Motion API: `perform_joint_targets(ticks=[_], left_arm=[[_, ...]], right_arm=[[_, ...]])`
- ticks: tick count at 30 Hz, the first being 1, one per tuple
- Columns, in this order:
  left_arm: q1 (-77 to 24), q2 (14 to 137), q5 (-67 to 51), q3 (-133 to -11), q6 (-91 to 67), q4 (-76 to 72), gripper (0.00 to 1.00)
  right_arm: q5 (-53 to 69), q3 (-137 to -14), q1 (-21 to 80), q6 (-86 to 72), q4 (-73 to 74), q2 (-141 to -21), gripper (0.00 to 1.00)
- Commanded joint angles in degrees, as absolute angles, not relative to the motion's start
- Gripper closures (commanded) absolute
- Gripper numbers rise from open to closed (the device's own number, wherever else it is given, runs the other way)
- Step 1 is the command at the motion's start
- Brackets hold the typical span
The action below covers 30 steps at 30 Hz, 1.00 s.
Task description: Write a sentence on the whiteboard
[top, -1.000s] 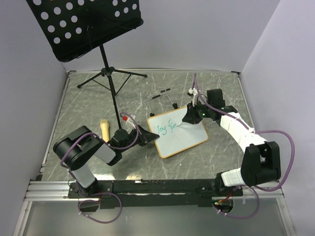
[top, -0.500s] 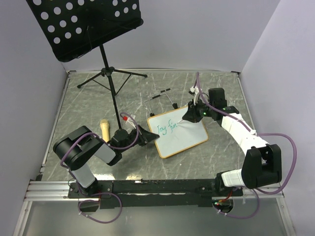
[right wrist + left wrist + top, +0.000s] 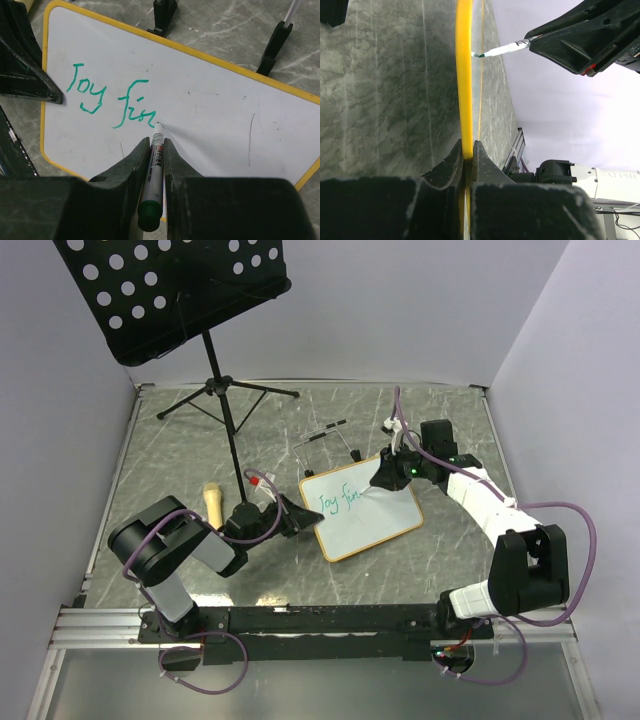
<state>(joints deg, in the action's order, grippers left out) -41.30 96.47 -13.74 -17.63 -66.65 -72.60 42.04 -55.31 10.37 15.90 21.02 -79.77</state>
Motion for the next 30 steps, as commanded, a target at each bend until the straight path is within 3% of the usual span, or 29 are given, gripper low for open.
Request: perform_joint_targets(ticks=[1,30], left_arm=[[-41.31,94.75,-15.47,-17.84,-64.78,-97.12,0.99],[-42.36,96.33,-15.91,-18.46,-65.22,-97.82,0.99]], right_arm=[[40.35,-58.01,10.55,16.08,20.92,-80.86,1.00],[35.77,-57.22,11.07,13.71,17.32,-79.37,1.00]])
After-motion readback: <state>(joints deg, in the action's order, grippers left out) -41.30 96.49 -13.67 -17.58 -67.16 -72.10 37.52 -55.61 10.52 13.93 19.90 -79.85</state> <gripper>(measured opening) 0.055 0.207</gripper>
